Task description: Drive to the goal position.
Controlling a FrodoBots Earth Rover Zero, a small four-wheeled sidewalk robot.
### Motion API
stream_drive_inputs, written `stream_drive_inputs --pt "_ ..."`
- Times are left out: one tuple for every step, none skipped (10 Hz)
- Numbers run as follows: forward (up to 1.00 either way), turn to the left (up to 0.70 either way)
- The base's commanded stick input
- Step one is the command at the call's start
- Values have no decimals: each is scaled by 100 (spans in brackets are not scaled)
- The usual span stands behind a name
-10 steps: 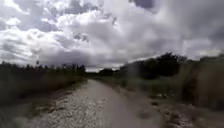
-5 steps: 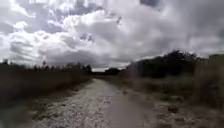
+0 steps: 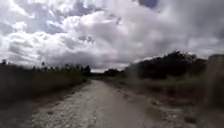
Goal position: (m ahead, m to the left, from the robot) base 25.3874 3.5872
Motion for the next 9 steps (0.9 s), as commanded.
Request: stream_drive_inputs --pt "69 1" --pt "69 1" --pt "69 1" --pt "69 2" --pt "69 5" --pt "69 14" --pt "69 10" --pt "69 1" --pt "69 1"
